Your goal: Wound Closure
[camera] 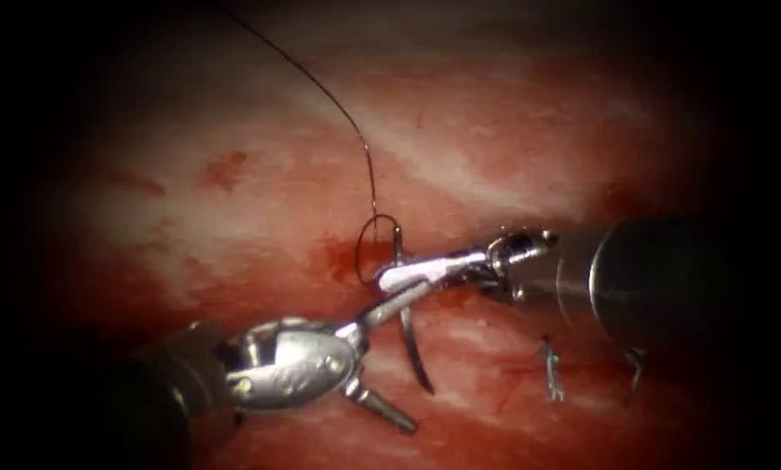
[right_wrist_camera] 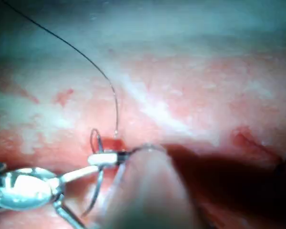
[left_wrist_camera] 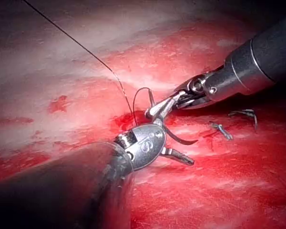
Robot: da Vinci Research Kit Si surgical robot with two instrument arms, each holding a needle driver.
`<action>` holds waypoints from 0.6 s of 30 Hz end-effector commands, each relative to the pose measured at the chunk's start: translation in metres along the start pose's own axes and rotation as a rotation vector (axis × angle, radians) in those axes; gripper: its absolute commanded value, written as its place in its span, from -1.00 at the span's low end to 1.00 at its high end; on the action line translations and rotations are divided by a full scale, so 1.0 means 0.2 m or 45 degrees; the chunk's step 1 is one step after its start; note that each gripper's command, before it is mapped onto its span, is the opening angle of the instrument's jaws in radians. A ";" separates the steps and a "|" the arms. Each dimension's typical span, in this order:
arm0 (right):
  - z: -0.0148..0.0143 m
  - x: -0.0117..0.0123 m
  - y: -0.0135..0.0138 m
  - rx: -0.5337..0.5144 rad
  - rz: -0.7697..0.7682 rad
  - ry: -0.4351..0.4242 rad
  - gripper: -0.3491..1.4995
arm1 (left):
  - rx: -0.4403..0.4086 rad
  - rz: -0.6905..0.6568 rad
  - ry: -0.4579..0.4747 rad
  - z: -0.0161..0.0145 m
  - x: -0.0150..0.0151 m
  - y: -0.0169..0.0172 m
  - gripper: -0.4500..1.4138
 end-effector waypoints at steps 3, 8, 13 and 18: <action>0.001 -0.002 0.006 -0.008 -0.248 0.023 -1.00 | -0.006 -0.082 0.005 -0.002 0.001 0.001 0.42; -0.001 0.002 0.005 -0.010 -0.390 0.063 -1.00 | -0.020 -0.253 0.006 -0.009 0.000 0.002 -0.44; -0.003 0.006 0.002 -0.010 -0.552 0.068 -1.00 | -0.010 -0.390 -0.025 -0.017 -0.006 -0.002 -1.00; -0.005 0.009 0.001 -0.009 -0.702 0.080 -1.00 | 0.001 -0.445 -0.105 -0.022 -0.015 -0.008 -1.00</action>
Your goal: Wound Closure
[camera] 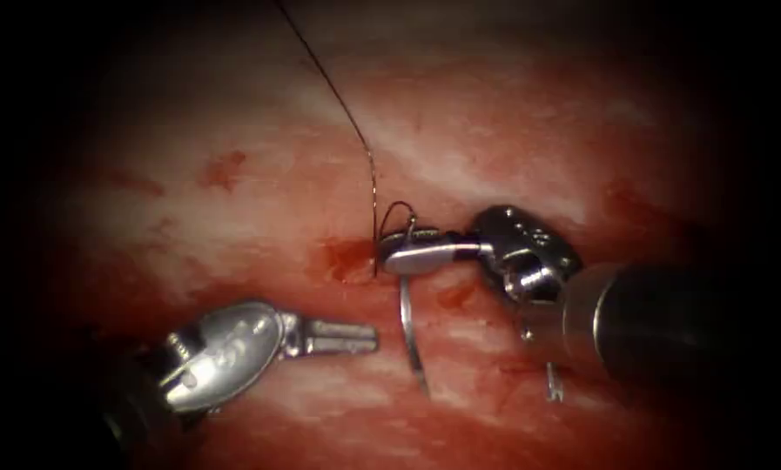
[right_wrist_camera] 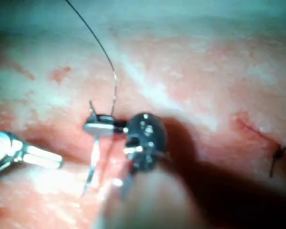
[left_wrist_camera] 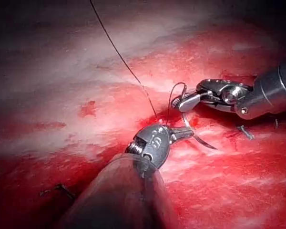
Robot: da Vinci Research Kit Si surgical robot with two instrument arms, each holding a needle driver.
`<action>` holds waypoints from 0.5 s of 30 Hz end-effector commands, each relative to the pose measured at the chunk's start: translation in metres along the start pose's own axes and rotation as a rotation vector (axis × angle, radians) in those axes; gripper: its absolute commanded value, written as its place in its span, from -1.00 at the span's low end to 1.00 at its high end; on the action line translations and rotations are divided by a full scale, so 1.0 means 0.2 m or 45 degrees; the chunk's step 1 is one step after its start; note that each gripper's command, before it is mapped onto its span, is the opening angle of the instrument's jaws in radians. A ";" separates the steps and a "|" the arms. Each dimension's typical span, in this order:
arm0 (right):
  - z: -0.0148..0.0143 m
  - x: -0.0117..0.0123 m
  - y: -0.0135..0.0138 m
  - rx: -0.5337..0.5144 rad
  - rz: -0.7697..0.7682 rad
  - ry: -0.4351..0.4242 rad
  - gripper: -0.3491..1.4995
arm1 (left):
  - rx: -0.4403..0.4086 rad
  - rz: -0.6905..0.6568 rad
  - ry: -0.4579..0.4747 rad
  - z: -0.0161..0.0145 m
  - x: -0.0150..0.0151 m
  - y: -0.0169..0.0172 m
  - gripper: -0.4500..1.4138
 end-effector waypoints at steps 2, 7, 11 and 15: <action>0.001 -0.003 0.002 0.000 -0.060 0.015 -1.00 | 0.000 -0.002 -0.038 0.006 -0.008 -0.007 -1.00; 0.001 0.001 0.002 -0.003 -0.110 0.049 -1.00 | 0.016 0.013 -0.118 0.013 -0.016 -0.016 -1.00; 0.001 0.005 0.002 -0.008 -0.148 0.065 -1.00 | 0.020 0.024 -0.157 0.021 -0.022 -0.021 -1.00; 0.001 0.006 0.003 -0.013 -0.190 0.076 -1.00 | 0.025 0.024 -0.182 0.027 -0.026 -0.027 -1.00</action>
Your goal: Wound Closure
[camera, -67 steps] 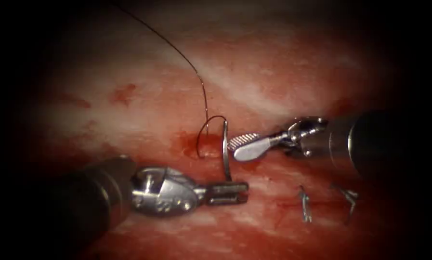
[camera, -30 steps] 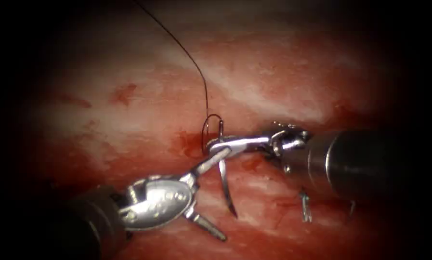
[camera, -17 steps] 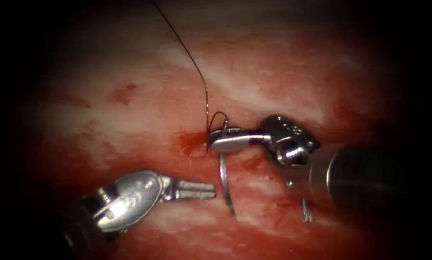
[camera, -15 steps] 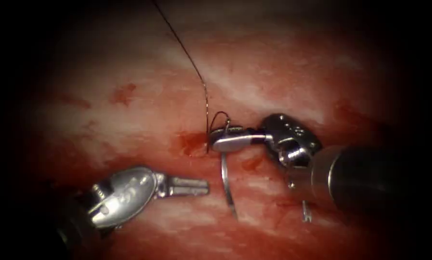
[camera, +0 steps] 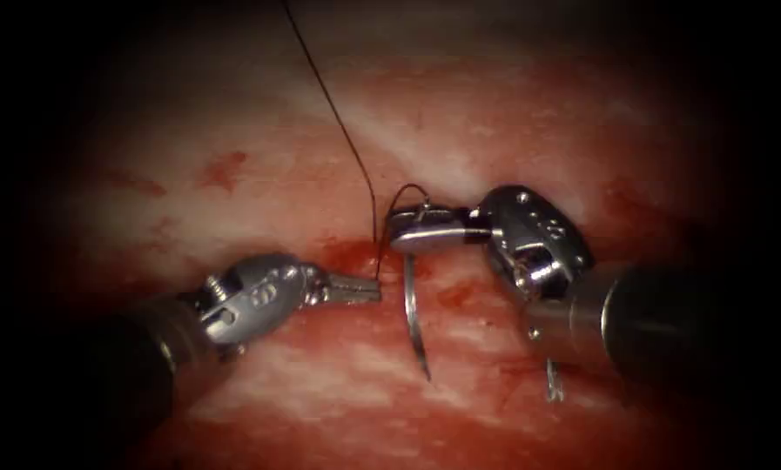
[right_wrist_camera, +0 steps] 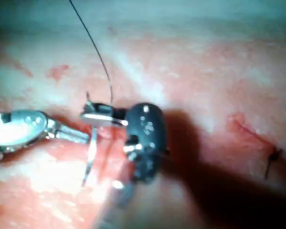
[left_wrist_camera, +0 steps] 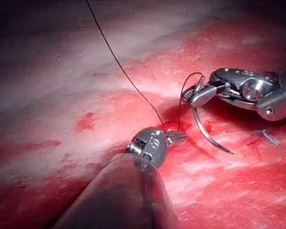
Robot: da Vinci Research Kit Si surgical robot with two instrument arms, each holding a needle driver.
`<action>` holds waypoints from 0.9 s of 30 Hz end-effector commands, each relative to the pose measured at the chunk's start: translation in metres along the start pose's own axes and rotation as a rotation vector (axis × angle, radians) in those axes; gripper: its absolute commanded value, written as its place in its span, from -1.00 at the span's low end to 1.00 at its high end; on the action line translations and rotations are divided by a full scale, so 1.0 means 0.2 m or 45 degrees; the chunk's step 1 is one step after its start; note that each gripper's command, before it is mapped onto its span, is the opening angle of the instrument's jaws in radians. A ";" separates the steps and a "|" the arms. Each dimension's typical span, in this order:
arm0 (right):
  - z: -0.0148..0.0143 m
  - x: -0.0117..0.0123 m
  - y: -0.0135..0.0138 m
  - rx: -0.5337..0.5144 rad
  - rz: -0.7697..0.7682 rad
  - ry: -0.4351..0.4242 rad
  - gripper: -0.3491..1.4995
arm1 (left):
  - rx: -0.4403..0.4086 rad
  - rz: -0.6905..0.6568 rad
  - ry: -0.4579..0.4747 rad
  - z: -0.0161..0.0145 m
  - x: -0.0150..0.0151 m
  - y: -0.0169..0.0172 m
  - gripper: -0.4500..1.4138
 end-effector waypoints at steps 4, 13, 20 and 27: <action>0.002 -0.005 0.001 0.001 -0.062 0.001 -1.00 | -0.001 -0.003 -0.086 0.010 -0.010 -0.009 -1.00; 0.002 -0.006 0.004 -0.005 -0.133 0.001 -1.00 | -0.004 -0.029 -0.187 0.019 -0.020 -0.017 -1.00; 0.003 -0.009 0.010 -0.016 -0.207 -0.001 -1.00 | -0.065 -0.039 -0.300 0.024 -0.026 -0.022 -1.00; 0.005 -0.011 0.017 -0.029 -0.296 0.005 -1.00 | -0.143 -0.039 -0.399 0.024 -0.024 -0.021 -1.00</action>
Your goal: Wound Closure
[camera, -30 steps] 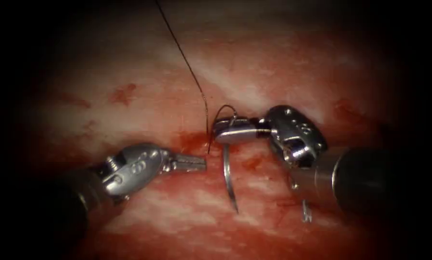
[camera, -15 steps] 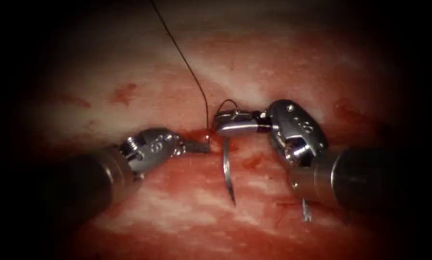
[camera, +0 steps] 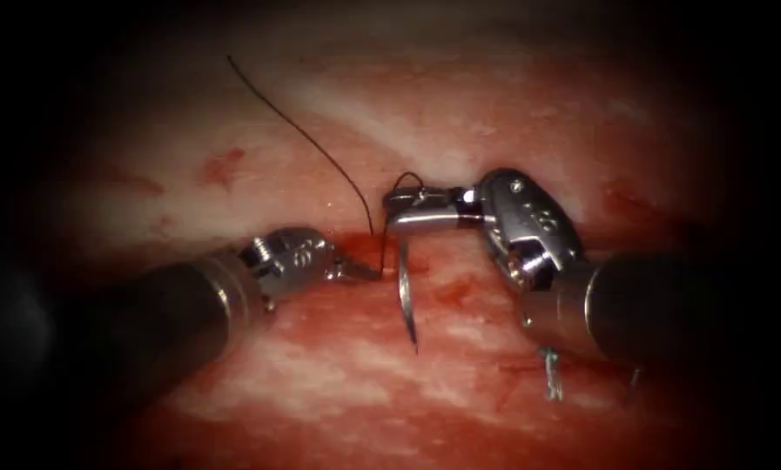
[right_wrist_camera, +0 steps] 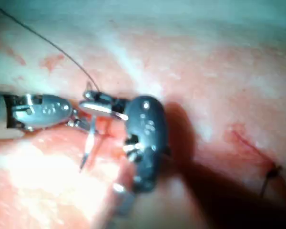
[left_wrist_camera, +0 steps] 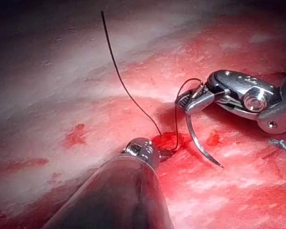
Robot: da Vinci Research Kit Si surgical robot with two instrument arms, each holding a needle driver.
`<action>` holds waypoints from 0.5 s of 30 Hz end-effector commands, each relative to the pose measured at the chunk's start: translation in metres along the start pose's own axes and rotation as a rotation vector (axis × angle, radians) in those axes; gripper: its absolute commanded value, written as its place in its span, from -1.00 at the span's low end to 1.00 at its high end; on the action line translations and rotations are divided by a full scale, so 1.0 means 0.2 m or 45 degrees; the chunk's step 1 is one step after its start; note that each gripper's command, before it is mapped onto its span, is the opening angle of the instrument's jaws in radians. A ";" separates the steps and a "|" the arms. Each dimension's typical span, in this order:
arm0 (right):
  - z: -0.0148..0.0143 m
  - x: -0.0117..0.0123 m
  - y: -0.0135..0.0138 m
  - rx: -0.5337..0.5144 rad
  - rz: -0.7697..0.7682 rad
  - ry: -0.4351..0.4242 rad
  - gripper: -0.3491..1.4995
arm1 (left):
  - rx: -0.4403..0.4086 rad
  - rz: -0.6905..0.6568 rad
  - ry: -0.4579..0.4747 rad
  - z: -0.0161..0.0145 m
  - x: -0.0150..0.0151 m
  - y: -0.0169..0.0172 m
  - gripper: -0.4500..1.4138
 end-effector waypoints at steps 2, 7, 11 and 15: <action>0.003 -0.006 0.002 -0.008 -0.048 0.007 -1.00 | -0.029 -0.002 -0.038 0.005 0.000 -0.001 -1.00; 0.007 -0.011 0.006 -0.034 -0.062 -0.010 -1.00 | -0.070 -0.002 -0.105 0.005 0.000 0.000 -1.00; 0.011 -0.013 0.009 -0.049 -0.082 -0.031 -1.00 | -0.094 -0.002 -0.126 0.006 0.001 0.001 -1.00; 0.014 -0.015 0.013 -0.060 -0.101 -0.050 -1.00 | -0.121 -0.003 -0.124 0.005 0.001 0.004 -1.00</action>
